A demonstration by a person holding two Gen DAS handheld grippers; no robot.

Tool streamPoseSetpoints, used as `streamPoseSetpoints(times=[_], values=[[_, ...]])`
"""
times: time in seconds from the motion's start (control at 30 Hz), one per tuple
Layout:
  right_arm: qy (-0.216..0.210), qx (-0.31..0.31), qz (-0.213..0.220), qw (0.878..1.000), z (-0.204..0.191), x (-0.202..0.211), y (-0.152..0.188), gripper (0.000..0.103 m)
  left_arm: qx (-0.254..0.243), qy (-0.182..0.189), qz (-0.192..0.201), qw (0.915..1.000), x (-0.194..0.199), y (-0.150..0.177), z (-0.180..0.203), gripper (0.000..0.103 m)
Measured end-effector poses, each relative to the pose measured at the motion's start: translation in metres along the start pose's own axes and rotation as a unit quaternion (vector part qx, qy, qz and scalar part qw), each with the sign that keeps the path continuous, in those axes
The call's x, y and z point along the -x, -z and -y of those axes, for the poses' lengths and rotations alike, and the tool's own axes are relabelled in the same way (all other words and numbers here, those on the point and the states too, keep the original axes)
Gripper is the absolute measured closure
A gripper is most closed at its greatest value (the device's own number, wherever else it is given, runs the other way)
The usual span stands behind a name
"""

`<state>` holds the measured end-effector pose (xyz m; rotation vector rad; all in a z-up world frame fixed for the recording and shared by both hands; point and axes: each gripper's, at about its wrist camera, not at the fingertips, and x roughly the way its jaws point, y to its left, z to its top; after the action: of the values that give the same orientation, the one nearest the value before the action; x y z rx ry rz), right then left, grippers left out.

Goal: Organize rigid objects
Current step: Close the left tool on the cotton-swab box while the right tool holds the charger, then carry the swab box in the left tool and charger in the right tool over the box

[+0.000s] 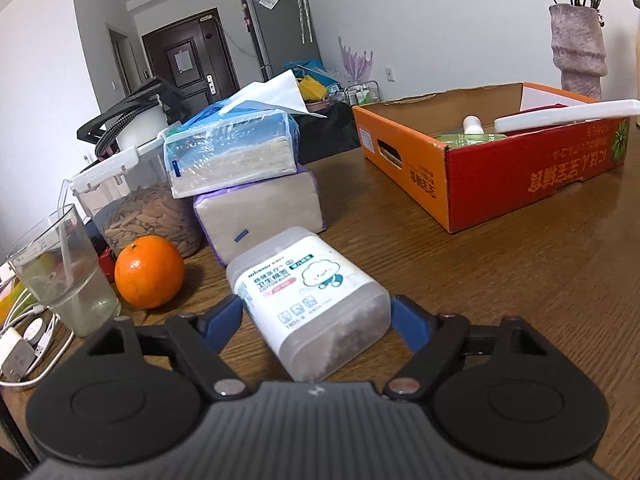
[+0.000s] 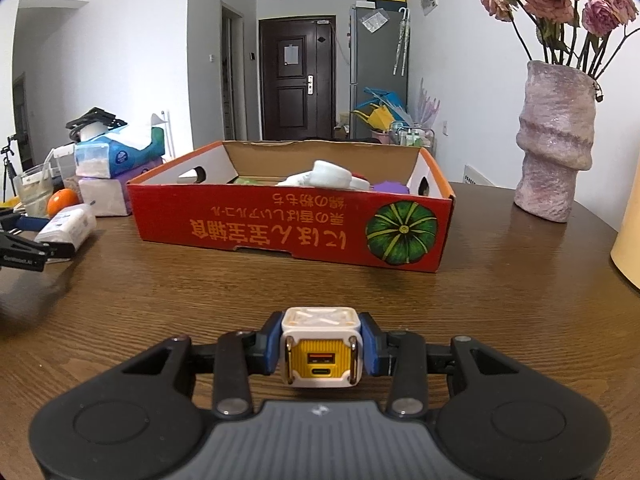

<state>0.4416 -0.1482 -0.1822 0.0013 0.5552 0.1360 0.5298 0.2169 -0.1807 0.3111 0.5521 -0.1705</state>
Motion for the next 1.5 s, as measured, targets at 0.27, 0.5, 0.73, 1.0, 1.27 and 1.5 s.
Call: streamPoseSetpoints(times=[0.27, 0.5, 0.73, 1.0, 1.27, 1.5], values=[[-0.012, 0.003, 0.002, 1.0, -0.004, 0.0, -0.001, 0.065, 0.055, -0.082, -0.018, 0.9949, -0.004, -0.017, 0.029, 0.0], [-0.013, 0.001, 0.002, 1.0, -0.006, 0.0, -0.001, 0.065, 0.168, -0.12, -0.054, 0.977, -0.016, -0.03, 0.017, 0.003], [-0.018, 0.002, 0.002, 1.0, -0.008, -0.001, -0.001, 0.065, 0.218, -0.127, -0.098, 0.9628, -0.032, -0.031, 0.015, 0.037], [-0.024, 0.001, 0.003, 1.0, -0.008, -0.001, -0.001, 0.065, 0.214, -0.126, -0.085, 0.9649, -0.024, -0.033, 0.029, 0.037], [-0.029, -0.006, 0.009, 1.0, -0.006, 0.002, -0.002, 0.065, 0.196, -0.125, -0.062, 0.9706, -0.004, -0.036, 0.056, 0.037], [-0.036, -0.012, 0.018, 0.999, -0.004, 0.006, -0.002, 0.065, 0.201, -0.126, -0.047, 0.9703, 0.016, -0.034, 0.072, 0.037]])
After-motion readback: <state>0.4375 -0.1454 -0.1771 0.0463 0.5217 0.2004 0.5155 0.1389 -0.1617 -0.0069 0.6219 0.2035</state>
